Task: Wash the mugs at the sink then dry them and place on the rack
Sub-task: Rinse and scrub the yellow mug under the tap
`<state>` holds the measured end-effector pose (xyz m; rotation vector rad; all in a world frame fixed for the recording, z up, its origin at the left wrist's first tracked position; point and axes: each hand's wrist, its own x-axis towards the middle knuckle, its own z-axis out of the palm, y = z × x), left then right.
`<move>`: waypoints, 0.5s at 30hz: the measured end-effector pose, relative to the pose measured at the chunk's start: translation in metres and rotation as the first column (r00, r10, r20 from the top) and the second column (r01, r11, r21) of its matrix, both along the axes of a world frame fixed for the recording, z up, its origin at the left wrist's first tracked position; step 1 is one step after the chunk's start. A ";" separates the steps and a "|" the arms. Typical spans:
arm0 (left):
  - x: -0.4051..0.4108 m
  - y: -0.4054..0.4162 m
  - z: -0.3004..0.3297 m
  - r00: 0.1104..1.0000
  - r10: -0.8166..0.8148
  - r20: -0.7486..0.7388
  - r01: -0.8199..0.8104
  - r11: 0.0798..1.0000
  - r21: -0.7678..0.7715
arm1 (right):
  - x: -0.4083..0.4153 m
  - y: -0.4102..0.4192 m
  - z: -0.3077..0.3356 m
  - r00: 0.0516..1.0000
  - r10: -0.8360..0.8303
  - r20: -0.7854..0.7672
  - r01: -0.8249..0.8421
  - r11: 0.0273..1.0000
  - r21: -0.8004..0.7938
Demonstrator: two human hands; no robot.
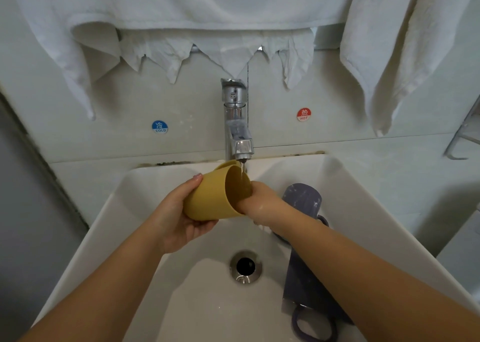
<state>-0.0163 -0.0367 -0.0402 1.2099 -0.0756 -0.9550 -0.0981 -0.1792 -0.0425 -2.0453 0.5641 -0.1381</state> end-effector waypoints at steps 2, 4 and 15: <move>-0.002 -0.001 0.001 1.000 -0.012 0.024 0.011 1.000 0.009 | 0.003 -0.002 -0.005 0.995 -0.086 0.055 0.088 0.996 -0.027; -0.002 -0.001 0.002 0.999 -0.009 0.037 0.008 1.000 0.021 | 0.003 -0.003 -0.006 0.988 -0.136 0.075 0.140 0.988 -0.058; 0.001 0.001 0.006 0.999 0.006 0.048 -0.009 0.999 0.051 | -0.001 0.001 -0.001 0.987 -0.030 0.157 0.035 0.999 -0.027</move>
